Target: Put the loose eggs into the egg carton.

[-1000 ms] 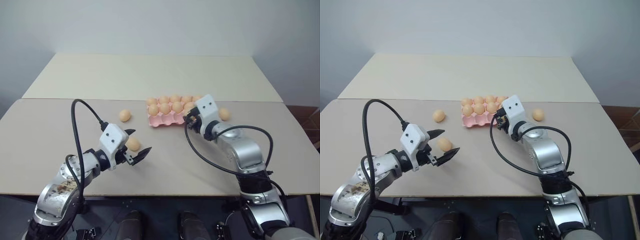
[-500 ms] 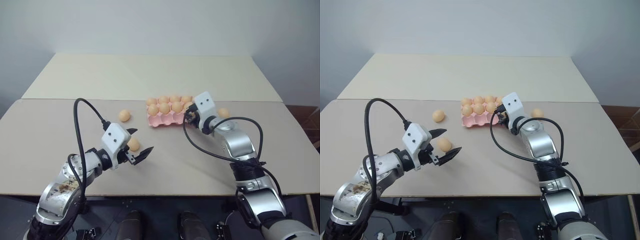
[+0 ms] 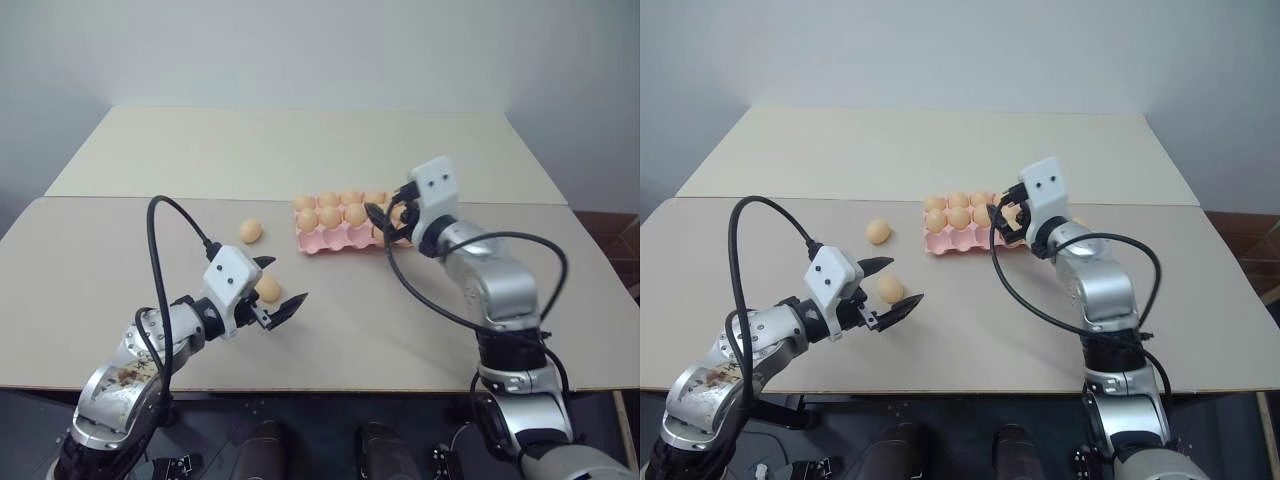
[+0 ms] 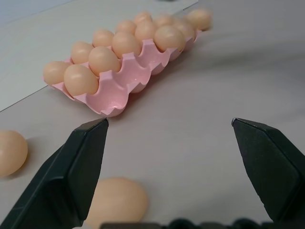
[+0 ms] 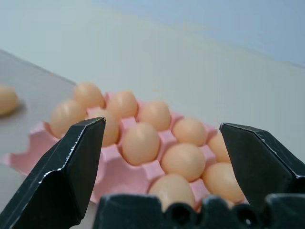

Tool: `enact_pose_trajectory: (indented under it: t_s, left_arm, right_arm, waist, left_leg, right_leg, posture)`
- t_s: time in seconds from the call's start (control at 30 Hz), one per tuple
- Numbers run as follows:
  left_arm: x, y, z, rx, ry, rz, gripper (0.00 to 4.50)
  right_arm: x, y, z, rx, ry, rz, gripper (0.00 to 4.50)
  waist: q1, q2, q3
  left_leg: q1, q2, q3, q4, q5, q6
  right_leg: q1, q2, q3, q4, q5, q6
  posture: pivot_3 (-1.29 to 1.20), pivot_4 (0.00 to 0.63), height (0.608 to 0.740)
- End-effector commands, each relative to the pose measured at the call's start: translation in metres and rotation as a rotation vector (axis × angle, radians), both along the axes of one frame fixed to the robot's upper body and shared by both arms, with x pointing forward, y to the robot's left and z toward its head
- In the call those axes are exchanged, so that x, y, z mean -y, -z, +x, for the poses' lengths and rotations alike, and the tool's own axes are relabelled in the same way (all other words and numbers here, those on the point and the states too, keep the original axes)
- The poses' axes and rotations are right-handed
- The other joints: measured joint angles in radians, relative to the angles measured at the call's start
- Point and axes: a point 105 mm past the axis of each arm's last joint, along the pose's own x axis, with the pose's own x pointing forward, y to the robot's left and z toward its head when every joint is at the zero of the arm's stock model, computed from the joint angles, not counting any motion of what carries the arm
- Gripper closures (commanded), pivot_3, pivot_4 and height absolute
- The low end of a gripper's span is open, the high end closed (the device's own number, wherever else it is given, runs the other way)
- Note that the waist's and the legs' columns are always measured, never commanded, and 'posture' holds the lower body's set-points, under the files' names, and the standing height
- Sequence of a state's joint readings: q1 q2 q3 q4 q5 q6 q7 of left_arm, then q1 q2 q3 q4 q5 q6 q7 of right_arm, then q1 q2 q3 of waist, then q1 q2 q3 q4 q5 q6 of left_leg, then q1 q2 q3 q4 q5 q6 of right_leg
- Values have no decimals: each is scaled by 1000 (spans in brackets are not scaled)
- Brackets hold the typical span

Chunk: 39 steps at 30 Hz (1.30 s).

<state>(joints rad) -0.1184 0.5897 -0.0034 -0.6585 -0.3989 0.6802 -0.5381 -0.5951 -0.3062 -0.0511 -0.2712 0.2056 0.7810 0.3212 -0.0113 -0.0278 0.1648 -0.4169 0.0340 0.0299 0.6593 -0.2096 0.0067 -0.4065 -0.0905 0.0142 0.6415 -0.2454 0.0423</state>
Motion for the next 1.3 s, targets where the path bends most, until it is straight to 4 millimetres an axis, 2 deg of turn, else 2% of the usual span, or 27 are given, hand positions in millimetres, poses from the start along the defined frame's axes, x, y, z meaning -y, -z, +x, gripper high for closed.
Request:
enact_pose_trajectory:
  t_s: [0.03, 0.17, 0.3, 0.4, 0.5, 0.73, 1.0, 1.3]
  left_arm:
    - [8, -13, -8, 60, 43, -30, 0]
    - [11, -11, -12, 56, 67, -15, 0]
    - [19, -12, -14, 48, 119, -25, 0]
    - [26, -14, -11, 56, 153, -26, 0]
    - [33, -17, -6, 65, 180, -32, 0]
    - [48, -21, -1, 81, 229, -38, 0]
    - [54, -20, 0, 67, 268, -30, 0]
    - [56, -20, 0, 70, 281, -15, 0]
  right_arm:
    - [14, -8, -26, 43, 23, 35, 32]
    - [28, -4, -46, 16, 104, 112, 32]
    - [33, 20, -70, -52, 94, 49, 32]
    - [43, 33, -70, -80, 152, 19, 32]
    - [52, 35, -56, -79, 226, 1, 32]
    - [72, 28, -5, -52, 351, -107, 32]
    - [102, 30, 43, -89, 385, -146, 32]
    - [110, 40, 81, -182, 351, -192, 32]
  waist:
    - [2, 0, 0]
    - [-4, 0, 0]
    - [-3, 0, 0]
    - [-2, 0, 0]
    - [-5, 0, 0]
    - [-5, 0, 0]
    - [-2, 0, 0]
    - [-9, 0, 1]
  left_leg:
    - [0, 0, 0, 0, 0, 0]
    - [0, 0, 0, 0, 0, 0]
    - [1, 0, 0, 0, 0, 0]
    - [0, 0, 0, 0, 0, 0]
    - [1, 0, 0, 0, 0, 0]
    - [0, 0, 0, 0, 0, 0]
    - [-1, -1, 1, 0, 0, 0]
    - [-1, -1, 1, 0, 0, 0]
  right_leg:
    - [0, 0, 0, 0, 0, 0]
    - [-1, 0, 0, 0, 0, 0]
    - [0, 1, 0, 0, 0, 0]
    - [0, 0, 0, -1, 0, 0]
    - [0, 0, 1, 0, 0, 0]
    - [0, 1, 1, -1, 0, 0]
    - [-1, 1, 1, -1, 1, 1]
    - [-1, 1, 1, -1, 1, 1]
  posture:
    - [0, 150, 740]
    - [0, 150, 740]
    - [0, 150, 740]
    - [0, 150, 740]
    - [0, 150, 740]
    - [0, 150, 740]
    - [0, 150, 740]
    - [0, 150, 740]
